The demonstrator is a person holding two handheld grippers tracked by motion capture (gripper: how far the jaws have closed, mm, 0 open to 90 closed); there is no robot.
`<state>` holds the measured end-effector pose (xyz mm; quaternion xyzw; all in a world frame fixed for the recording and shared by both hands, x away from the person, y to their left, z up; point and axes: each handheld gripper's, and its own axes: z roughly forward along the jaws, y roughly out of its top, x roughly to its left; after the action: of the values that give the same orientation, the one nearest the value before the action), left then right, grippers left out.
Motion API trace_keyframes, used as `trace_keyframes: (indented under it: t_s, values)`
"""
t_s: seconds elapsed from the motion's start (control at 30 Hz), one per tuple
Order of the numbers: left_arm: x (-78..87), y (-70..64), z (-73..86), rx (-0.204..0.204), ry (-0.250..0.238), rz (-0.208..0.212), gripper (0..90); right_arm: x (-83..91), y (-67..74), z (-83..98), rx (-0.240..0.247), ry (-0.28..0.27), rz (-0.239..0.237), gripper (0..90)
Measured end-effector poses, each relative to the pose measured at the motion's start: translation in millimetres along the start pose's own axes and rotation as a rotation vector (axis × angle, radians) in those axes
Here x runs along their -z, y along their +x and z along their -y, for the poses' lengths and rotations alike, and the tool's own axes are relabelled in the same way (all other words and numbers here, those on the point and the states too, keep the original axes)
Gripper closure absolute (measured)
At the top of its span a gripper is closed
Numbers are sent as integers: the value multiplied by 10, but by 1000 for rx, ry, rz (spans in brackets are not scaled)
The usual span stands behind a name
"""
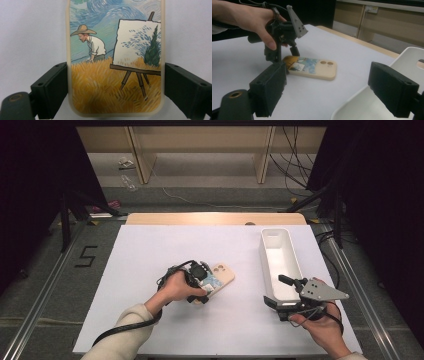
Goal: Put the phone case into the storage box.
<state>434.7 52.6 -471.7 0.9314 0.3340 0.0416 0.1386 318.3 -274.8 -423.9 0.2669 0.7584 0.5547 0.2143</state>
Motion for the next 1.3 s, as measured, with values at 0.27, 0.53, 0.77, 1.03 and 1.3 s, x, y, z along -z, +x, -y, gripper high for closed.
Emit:
trace_keyframes:
  t_s: [0.27, 0.53, 0.77, 1.03, 1.3]
  values:
    - [5, -5, 8, 9, -2, -4, 110, 6, -2, -4, 0, -4, 2, 158]
    - [8, -13, 28, 16, -18, -6, 114, 10, -15, 1, -10, -7, 8, 159]
    - [29, -27, 52, 10, -26, -4, 116, 17, -20, -2, -13, -12, 11, 159]
    - [96, -47, 73, 6, -44, -6, 117, 14, -23, -3, -15, -12, 12, 158]
    - [194, -49, 93, 18, -95, -14, 118, 14, -31, -4, -21, -14, 18, 158]
